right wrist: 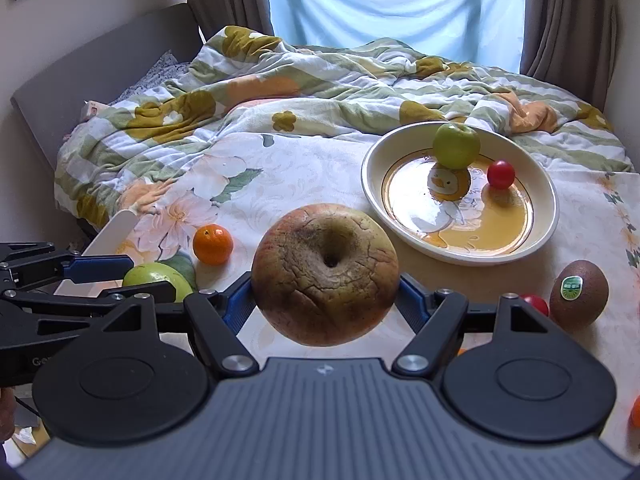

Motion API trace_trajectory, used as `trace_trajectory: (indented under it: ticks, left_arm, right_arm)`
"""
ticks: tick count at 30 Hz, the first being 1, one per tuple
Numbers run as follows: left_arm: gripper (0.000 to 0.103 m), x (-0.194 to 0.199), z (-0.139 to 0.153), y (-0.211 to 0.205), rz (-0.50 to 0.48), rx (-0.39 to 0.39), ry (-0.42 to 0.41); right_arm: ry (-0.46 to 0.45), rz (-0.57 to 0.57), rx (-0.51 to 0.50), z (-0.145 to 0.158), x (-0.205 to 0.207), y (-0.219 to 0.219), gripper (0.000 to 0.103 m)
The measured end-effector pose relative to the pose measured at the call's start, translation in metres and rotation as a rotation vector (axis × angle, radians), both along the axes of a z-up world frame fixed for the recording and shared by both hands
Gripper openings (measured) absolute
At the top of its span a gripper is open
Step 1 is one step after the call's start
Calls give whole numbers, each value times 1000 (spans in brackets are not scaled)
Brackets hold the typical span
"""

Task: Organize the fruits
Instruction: 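Place the green apple in the plate with the left tool while the right tool carries the brown apple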

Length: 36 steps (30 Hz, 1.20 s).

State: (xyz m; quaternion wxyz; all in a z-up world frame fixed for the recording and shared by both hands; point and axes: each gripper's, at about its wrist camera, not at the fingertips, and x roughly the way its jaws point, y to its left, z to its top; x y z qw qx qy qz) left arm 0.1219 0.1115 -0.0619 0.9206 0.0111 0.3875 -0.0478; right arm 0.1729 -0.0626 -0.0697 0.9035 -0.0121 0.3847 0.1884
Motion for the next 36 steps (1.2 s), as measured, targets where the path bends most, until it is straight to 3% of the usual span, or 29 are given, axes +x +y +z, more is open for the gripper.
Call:
trace_trajectory:
  ticks: [9, 20, 29, 36]
  left_arm:
    - [52, 5, 36, -31, -17, 8, -50]
    - [52, 39, 62, -88, -18, -16, -68]
    - [52, 85, 60, -131, -36, -38, -67]
    - [52, 133, 40, -145, -107, -31, -19]
  right_arm:
    - [-7, -4, 10, 38, 0, -28, 89]
    - [2, -5, 2, 68, 25, -95, 89]
    - [25, 15, -16, 72, 61, -145, 89]
    - [45, -36, -20, 61, 86, -161, 89]
